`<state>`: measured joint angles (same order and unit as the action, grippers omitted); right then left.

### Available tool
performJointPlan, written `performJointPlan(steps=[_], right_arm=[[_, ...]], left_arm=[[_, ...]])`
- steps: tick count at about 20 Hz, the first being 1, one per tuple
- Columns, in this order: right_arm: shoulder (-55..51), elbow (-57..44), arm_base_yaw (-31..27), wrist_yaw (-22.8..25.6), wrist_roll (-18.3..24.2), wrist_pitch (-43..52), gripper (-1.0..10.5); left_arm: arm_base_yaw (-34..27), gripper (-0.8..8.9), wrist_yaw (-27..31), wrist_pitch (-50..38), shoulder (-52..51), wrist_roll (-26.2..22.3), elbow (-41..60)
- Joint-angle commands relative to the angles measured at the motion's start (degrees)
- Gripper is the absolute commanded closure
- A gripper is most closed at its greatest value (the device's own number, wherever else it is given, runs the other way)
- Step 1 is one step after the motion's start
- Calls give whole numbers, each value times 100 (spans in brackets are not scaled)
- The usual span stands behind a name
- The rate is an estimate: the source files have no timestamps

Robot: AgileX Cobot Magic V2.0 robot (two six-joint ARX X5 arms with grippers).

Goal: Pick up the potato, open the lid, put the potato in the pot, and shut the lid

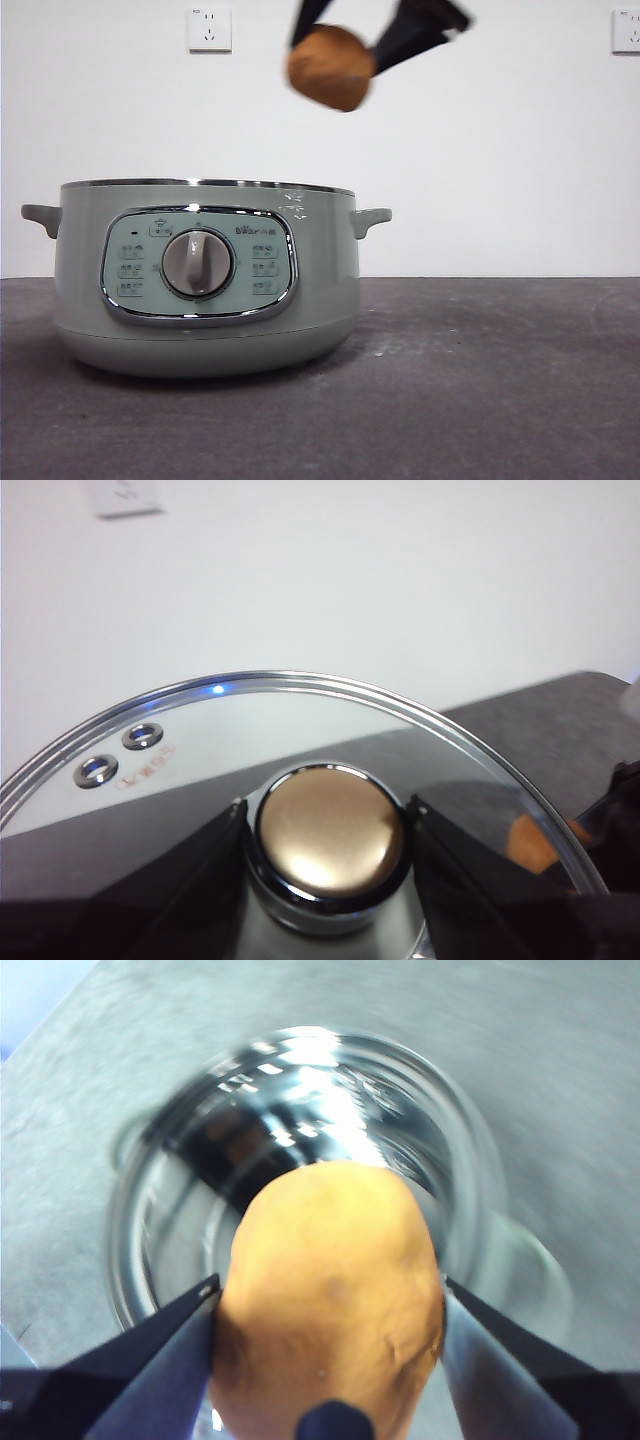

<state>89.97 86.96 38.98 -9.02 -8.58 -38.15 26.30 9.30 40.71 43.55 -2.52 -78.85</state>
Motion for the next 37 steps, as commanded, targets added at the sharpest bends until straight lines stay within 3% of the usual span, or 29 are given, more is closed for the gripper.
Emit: performJointPlan(steps=[1,5,9,21,23,25,26,37], right_arm=[[796,756,162,-9,378,-149,959],[2240,2044,341,44,885,-645,959],[3110,2387,398,162,1108,-734,959],[3646,2387,503,358,1453,-968,958],[3646,2387,529,356,1464,-968,870],[3646,2387,529,358,1451,-970,588],[3646,2387,533,358,1445,-968,514],[2979,2389,570,509,1222,-1235,502]], left_arm=[[0,822,127,-192,-348,-116,-111],[0,822,127,103,-651,-114,-111],[0,822,122,308,-662,-116,-111],[0,822,127,568,-662,-114,-111],[0,822,127,658,-662,-114,-111],[0,822,127,748,-660,-114,-111],[0,822,127,763,-662,-114,-111],[0,822,122,820,-503,-50,-111]])
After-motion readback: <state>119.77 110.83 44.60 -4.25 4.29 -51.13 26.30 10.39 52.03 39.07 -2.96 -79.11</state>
